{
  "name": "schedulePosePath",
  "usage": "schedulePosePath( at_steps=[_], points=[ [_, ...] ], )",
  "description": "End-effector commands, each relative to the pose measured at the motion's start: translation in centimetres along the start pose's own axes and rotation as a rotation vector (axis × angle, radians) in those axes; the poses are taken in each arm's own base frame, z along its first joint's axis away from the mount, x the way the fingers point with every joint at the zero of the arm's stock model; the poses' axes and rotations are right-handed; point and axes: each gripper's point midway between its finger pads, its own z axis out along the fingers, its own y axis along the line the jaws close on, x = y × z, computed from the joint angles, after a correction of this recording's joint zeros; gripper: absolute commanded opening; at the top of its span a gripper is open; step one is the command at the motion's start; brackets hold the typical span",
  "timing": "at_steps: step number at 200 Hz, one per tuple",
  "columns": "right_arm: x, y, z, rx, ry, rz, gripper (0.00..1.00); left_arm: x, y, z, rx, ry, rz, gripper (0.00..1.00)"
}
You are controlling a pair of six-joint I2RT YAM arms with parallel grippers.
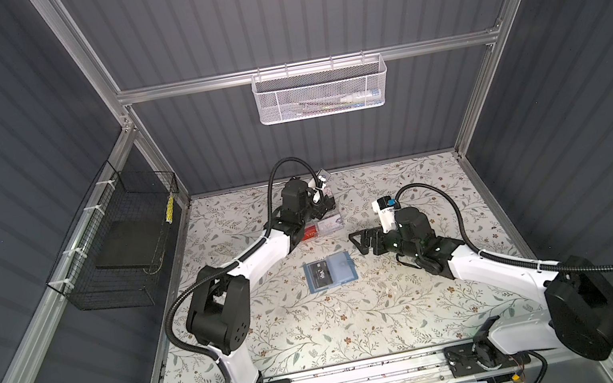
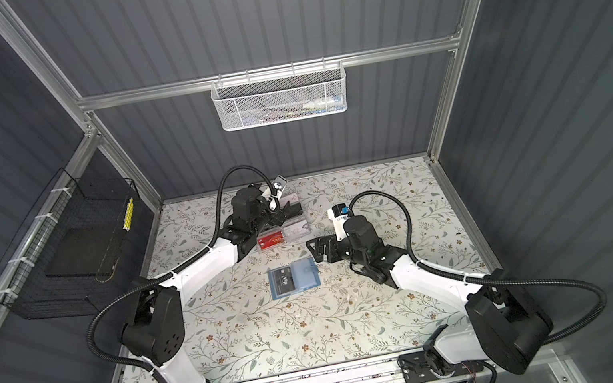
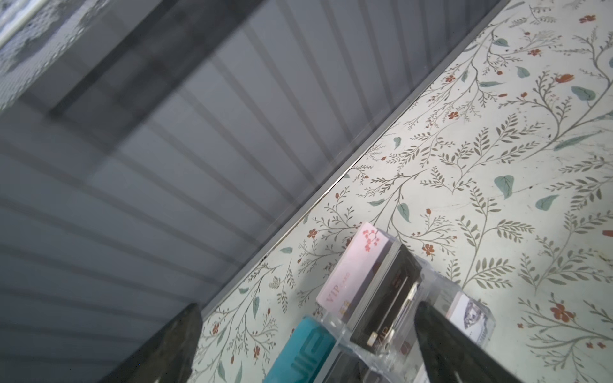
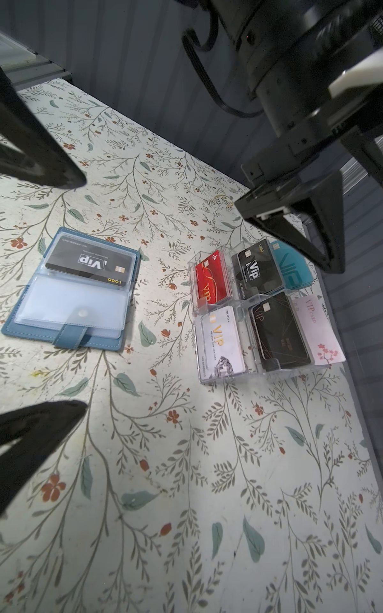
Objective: Take the credit cards out of the card holder
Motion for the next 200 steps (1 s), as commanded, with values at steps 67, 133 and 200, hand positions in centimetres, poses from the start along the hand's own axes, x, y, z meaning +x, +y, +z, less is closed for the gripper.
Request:
schedulePosePath(
  at_steps=[67, 133, 200],
  points=[
    [1.3, 0.6, 1.2, -0.057, 0.066, 0.048, 0.99, 3.3, 1.3, -6.7, 0.048, 0.027, -0.414, 1.0],
    [3.5, 0.3, 3.2, -0.027, 0.178, 0.045, 0.99, 12.8, -1.6, -10.6, -0.036, 0.393, -0.786, 1.0],
    [5.4, 1.3, 4.7, -0.081, 0.26, 0.047, 0.99, 16.1, -3.0, -13.9, -0.091, 0.517, -0.986, 1.0]
  ],
)
